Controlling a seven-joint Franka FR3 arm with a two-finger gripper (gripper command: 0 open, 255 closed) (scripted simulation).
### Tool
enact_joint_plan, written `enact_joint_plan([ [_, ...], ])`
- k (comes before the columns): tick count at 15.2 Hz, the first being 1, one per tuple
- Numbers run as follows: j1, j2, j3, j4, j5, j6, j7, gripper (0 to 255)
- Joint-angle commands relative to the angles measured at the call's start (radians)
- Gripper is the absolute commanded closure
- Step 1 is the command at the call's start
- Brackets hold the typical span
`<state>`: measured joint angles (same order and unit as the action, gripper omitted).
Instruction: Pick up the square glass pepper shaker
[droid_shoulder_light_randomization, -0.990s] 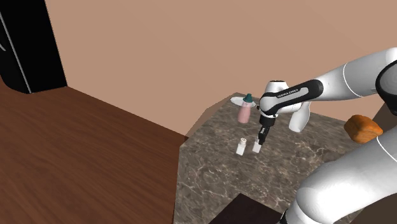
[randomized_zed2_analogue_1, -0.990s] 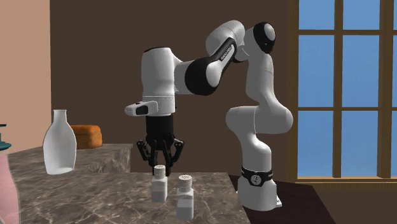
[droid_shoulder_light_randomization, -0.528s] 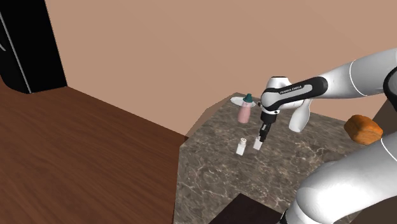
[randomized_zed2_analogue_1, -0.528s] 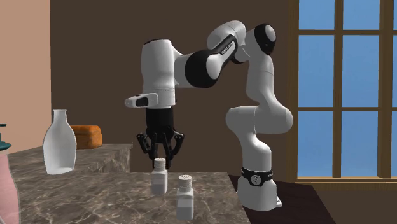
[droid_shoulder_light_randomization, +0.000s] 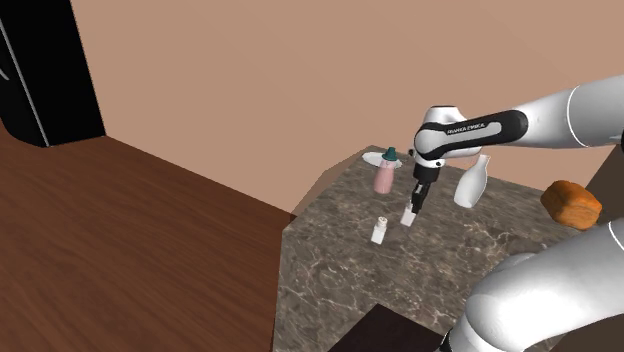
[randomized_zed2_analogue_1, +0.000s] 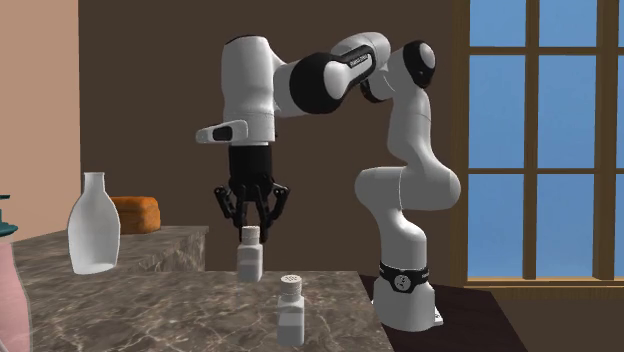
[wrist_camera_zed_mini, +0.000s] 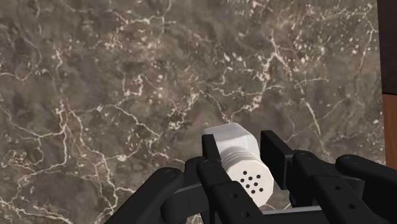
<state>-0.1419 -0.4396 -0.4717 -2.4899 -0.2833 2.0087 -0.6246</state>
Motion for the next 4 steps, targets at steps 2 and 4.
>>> enact_joint_plan([
  [2,0.0,-0.02,0.011,0.026,0.003,-0.046,0.002,255],
  [4,0.0,-0.02,0.012,0.028,0.003,-0.049,0.001,255],
])
